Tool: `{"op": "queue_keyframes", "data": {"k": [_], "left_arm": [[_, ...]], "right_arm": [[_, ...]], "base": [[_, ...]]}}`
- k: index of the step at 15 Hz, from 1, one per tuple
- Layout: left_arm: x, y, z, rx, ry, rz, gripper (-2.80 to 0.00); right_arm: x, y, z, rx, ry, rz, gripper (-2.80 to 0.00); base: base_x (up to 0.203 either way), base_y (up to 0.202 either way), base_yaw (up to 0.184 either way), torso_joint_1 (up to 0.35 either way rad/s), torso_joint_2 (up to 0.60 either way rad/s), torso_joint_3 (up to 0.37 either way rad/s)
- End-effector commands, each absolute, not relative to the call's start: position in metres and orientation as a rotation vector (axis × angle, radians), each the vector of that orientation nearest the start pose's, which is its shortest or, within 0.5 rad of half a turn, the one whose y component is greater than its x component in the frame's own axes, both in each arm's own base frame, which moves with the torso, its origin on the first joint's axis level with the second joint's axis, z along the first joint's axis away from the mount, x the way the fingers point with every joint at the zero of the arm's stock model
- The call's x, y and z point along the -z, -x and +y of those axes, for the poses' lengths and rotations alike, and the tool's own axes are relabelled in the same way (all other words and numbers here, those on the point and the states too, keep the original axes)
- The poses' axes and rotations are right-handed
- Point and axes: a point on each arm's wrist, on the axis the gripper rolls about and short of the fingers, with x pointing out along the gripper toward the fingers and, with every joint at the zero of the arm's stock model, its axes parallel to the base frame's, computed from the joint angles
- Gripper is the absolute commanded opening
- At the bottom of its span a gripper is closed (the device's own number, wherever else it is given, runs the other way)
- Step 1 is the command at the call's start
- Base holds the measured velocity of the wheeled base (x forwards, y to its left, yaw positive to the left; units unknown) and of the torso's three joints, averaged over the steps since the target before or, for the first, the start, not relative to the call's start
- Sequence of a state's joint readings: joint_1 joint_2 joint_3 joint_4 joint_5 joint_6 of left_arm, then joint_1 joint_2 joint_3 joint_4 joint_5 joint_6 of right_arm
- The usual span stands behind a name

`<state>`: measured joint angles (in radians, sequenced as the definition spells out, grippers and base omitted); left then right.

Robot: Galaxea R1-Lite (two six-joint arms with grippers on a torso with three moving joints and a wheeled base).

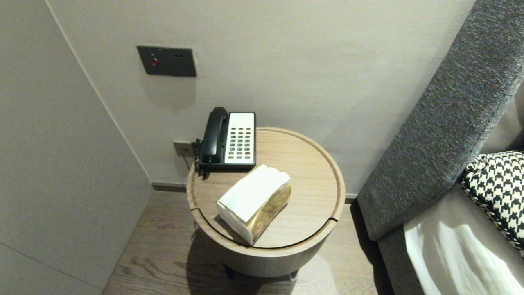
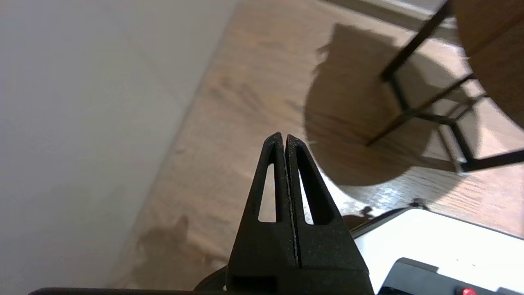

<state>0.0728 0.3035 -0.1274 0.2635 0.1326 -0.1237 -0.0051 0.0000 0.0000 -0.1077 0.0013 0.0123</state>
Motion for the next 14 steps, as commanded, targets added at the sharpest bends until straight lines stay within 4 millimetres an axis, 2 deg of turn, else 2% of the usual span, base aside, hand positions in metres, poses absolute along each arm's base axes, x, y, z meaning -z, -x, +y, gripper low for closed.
{"op": "queue_keyframes", "data": {"k": [1,14], "left_arm": [[-0.0880,0.0108,0.0015,-0.192,0.103,0.406,-2.80],[-0.0874,0.0098,0.0012,-0.174,0.082,0.392,-2.80]], "right_arm": [[-0.0755,0.0202,0.0002,0.004,-0.012,-0.069,-2.80],[-0.0755,0.0202,0.0002,0.004,-0.012,-0.069,-2.80]], "base": [[0.000,0.000,0.000,0.000,0.00,0.000],[0.000,0.000,0.000,0.000,0.00,0.000]]}}
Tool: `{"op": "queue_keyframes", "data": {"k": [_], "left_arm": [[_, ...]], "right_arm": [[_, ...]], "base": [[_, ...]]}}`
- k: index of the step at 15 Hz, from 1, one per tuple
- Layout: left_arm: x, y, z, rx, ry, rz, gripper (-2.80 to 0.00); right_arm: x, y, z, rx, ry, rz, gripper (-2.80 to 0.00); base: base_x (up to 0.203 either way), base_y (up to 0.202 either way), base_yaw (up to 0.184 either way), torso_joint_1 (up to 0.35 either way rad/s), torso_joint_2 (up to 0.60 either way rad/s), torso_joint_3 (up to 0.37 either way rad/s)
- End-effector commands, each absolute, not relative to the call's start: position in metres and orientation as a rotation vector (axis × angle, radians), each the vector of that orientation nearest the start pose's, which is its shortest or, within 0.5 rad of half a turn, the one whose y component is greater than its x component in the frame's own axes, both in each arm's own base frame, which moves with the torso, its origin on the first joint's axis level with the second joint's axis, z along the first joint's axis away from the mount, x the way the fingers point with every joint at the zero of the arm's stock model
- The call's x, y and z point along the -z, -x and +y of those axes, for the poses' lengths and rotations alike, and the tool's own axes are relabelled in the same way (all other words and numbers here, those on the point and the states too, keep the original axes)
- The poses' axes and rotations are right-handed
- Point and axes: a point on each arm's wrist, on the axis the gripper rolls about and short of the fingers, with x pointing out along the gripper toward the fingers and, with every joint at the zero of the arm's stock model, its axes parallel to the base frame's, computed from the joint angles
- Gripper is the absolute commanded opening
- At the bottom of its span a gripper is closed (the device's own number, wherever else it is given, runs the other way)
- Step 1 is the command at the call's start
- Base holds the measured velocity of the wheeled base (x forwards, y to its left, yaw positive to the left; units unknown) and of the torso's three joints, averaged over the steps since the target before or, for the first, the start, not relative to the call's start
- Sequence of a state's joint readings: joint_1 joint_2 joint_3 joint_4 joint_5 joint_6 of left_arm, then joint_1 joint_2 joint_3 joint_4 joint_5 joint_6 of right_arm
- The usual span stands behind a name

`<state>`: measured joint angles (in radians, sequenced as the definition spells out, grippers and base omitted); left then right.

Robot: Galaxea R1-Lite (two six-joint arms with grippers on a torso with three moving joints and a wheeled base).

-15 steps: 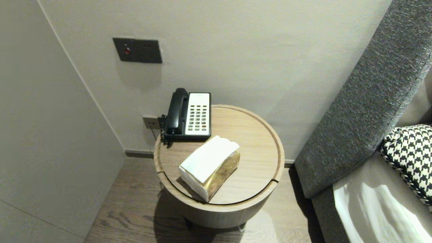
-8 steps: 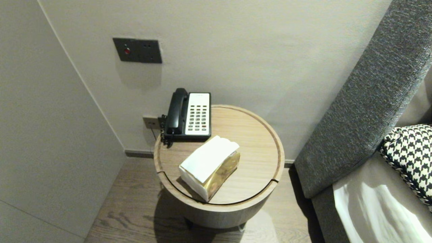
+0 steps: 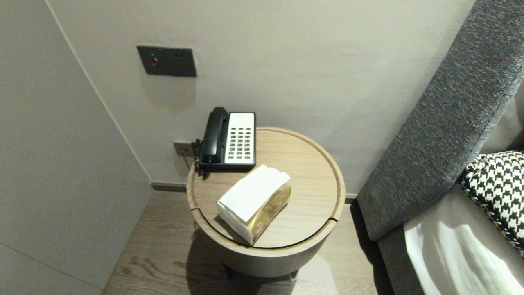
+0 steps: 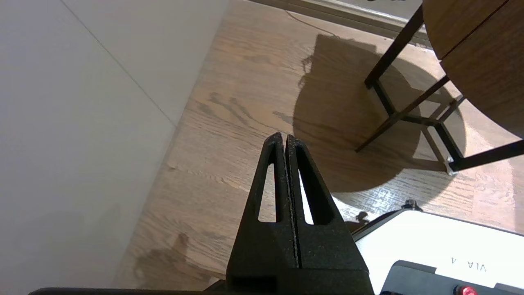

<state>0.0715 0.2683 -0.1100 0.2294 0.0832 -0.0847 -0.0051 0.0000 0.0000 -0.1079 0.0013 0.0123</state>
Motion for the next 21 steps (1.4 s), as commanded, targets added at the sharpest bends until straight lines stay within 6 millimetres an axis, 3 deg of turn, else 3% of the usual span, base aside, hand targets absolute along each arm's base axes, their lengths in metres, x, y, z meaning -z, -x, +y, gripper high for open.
{"op": "queue_keyframes", "data": {"k": [1,12,21], "left_arm": [[-0.0878,0.0100,0.0015,-0.187,0.082,0.396,-2.80],[-0.0873,0.0093,0.0006,-0.246,0.091,0.399,-2.80],[-0.0871,0.0126,0.0008,-0.002,0.033,0.335,-2.80]], "right_arm": [[-0.0755,0.0202,0.0002,0.004,-0.012,-0.069,-2.80],[-0.0755,0.0202,0.0002,0.004,-0.012,-0.069,-2.80],[-0.0755,0.0202,0.0001,0.003,-0.012,-0.069,-2.80]], "base": [[0.000,0.000,0.000,0.000,0.00,0.000],[0.000,0.000,0.000,0.000,0.00,0.000],[0.000,0.000,0.000,0.000,0.00,0.000]]}}
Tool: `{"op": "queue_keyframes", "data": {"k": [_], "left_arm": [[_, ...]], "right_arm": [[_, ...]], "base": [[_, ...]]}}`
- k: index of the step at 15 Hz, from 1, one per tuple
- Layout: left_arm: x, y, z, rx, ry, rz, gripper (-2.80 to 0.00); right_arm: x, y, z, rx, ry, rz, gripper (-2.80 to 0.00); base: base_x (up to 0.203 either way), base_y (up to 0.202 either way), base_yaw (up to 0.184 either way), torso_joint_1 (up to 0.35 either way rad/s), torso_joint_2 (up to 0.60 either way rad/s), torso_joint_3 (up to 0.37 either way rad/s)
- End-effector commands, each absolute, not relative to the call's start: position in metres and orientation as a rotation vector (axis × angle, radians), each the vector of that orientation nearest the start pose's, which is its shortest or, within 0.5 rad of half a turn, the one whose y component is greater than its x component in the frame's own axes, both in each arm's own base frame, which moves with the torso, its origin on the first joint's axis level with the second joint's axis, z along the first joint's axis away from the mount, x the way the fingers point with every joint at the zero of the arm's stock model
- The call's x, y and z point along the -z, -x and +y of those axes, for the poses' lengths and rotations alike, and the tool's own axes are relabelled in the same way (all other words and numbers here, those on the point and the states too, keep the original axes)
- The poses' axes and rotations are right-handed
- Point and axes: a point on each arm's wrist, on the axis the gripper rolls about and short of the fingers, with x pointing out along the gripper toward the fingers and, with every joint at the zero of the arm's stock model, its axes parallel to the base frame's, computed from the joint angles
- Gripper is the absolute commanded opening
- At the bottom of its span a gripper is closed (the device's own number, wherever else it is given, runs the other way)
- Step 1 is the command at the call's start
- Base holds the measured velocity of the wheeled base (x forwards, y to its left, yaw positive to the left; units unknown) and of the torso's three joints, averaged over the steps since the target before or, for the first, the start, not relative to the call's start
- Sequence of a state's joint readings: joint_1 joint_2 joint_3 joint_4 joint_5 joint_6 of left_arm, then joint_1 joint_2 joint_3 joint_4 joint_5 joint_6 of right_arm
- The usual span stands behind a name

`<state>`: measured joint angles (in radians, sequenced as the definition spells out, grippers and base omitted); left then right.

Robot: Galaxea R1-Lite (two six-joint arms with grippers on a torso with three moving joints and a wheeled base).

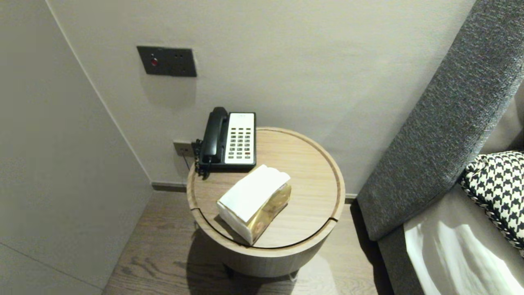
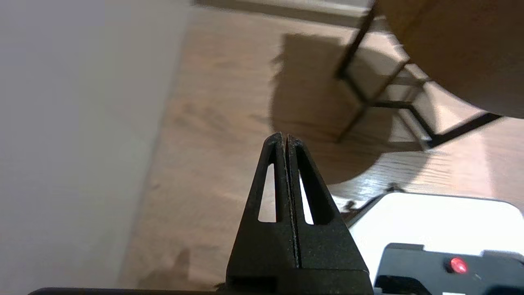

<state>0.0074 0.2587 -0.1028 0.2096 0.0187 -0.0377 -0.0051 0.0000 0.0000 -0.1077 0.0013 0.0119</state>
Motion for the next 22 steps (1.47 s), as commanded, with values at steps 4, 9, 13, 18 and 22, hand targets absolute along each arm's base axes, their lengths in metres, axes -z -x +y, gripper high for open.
{"op": "queue_keyframes", "data": {"k": [4,9,13,18,22], "left_arm": [[-0.082,0.021,0.001,-0.030,0.013,0.256,-2.80],[-0.078,0.030,0.001,-0.026,-0.007,0.133,-2.80],[-0.078,0.031,0.000,-0.018,0.012,0.117,-2.80],[-0.078,0.031,0.000,-0.018,0.013,0.116,-2.80],[-0.078,0.031,0.000,-0.018,0.013,0.117,-2.80]], "right_arm": [[-0.075,0.020,0.000,0.003,-0.012,-0.069,-2.80],[-0.075,0.020,0.000,0.003,-0.012,-0.069,-2.80],[-0.075,0.020,0.000,0.003,-0.012,-0.069,-2.80],[-0.075,0.020,0.000,0.003,-0.012,-0.069,-2.80],[-0.075,0.020,0.000,0.003,-0.012,-0.069,-2.80]], "base": [[0.000,0.000,0.000,0.000,0.00,0.000],[0.000,0.000,0.000,0.000,0.00,0.000],[0.000,0.000,0.000,0.000,0.00,0.000],[0.000,0.000,0.000,0.000,0.00,0.000],[0.000,0.000,0.000,0.000,0.00,0.000]]}}
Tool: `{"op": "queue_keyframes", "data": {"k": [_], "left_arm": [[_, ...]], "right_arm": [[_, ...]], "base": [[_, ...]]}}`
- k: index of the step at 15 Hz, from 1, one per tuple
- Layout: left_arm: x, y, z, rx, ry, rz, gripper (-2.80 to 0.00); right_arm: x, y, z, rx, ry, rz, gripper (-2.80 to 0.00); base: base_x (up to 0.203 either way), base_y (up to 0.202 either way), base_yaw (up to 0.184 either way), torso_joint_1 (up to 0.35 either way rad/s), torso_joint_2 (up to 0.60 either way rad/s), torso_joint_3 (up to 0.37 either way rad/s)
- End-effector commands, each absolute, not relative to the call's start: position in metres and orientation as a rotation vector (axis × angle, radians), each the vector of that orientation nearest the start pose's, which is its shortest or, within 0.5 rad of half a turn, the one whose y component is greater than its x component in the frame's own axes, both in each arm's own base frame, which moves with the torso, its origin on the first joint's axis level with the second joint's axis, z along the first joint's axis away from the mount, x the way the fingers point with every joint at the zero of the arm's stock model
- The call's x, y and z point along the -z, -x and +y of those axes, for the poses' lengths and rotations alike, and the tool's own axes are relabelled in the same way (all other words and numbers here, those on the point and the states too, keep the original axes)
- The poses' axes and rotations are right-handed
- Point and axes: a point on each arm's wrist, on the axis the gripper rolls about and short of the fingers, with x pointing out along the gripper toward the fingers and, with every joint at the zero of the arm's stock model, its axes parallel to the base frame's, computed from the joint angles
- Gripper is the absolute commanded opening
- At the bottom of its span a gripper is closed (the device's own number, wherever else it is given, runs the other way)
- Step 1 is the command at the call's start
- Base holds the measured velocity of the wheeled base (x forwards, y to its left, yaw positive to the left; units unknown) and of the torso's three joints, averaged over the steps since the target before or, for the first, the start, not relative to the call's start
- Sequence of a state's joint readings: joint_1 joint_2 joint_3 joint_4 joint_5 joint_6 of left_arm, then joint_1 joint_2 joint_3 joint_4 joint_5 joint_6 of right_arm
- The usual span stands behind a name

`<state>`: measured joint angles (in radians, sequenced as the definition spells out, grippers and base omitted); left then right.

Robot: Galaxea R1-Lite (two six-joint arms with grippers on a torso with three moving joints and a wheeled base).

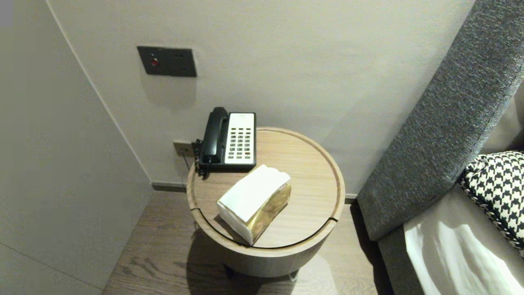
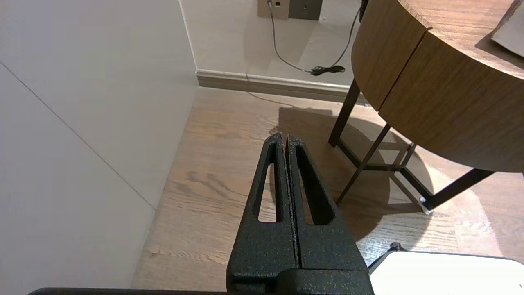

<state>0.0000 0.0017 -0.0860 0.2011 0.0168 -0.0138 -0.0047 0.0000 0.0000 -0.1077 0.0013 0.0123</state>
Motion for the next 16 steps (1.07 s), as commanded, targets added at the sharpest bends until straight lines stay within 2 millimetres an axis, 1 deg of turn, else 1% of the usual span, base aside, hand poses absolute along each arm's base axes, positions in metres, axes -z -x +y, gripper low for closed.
{"op": "queue_keyframes", "data": {"k": [1,16], "left_arm": [[-0.0783,0.0306,0.0004,-0.018,0.013,0.116,-2.80],[-0.0783,0.0306,0.0004,-0.018,0.013,0.116,-2.80]], "right_arm": [[-0.0755,0.0202,0.0001,0.003,-0.012,-0.069,-2.80],[-0.0754,0.0200,0.0000,0.008,-0.021,-0.066,-2.80]], "base": [[0.000,0.000,0.000,0.000,0.00,0.000],[0.000,0.000,0.000,0.000,0.00,0.000]]}}
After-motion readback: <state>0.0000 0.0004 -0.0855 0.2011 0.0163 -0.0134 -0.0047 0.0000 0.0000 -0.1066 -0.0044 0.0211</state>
